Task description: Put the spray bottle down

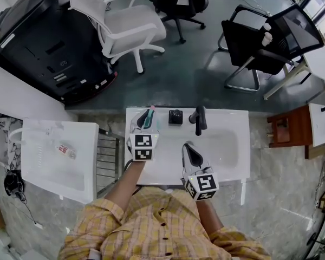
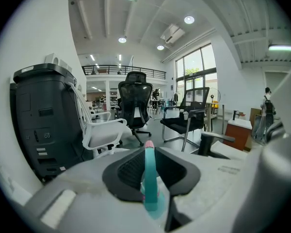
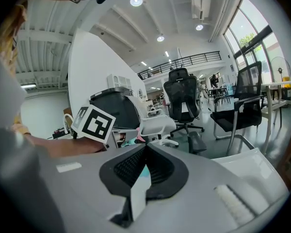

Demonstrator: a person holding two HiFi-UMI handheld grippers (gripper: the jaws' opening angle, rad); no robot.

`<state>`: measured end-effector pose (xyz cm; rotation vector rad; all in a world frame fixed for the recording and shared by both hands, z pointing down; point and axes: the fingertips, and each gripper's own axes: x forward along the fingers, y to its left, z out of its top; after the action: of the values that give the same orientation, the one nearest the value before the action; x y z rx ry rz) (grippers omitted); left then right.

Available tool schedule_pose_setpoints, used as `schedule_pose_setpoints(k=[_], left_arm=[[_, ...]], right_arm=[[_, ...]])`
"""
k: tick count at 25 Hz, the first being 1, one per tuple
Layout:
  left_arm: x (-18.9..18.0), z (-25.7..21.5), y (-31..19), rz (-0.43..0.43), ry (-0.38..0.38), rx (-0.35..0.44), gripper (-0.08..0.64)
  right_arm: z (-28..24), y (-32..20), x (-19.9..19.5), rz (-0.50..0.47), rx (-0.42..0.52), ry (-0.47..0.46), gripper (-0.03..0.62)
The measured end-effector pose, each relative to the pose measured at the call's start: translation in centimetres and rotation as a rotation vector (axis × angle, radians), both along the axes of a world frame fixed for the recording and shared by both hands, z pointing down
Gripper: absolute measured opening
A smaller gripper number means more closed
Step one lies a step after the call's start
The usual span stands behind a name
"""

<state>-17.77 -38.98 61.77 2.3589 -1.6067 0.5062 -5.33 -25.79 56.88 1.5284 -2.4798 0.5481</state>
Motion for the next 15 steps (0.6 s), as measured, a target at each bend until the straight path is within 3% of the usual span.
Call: schedule_pose_setpoints(k=[13,15], left_arm=[[0.8,0.8,-1.2,0.028,-0.003,-0.011,0.072],[0.9,0.8,-1.3,0.033,0.003,-0.016,0.098]], right_arm=[[0.7,0.6,0.0,-0.005,-0.016,0.003,0.000],[0.7,0.6,-0.1,-0.006,-0.019,0.003,0.000]])
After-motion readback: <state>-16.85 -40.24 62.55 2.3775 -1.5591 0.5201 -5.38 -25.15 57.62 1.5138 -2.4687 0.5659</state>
